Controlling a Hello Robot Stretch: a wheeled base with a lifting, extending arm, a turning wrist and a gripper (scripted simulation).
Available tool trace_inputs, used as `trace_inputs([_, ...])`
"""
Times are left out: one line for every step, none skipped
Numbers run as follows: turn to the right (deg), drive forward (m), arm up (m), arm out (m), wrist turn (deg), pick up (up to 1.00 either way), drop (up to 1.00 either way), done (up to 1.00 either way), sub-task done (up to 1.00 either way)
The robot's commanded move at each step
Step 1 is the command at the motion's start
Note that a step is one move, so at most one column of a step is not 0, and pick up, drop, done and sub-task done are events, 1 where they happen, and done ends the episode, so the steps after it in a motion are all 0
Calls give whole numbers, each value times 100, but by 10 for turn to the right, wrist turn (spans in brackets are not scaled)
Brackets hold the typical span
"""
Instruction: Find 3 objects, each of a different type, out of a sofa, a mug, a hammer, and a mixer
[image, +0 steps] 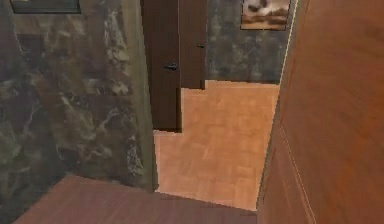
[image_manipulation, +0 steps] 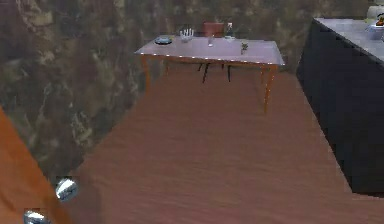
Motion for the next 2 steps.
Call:
trace_inputs([0, 20, 0, 0, 0, 0, 0, 0, 0])
trace_inputs([-450, 0, 0, 0, 0, 0, 0, 0, 0])
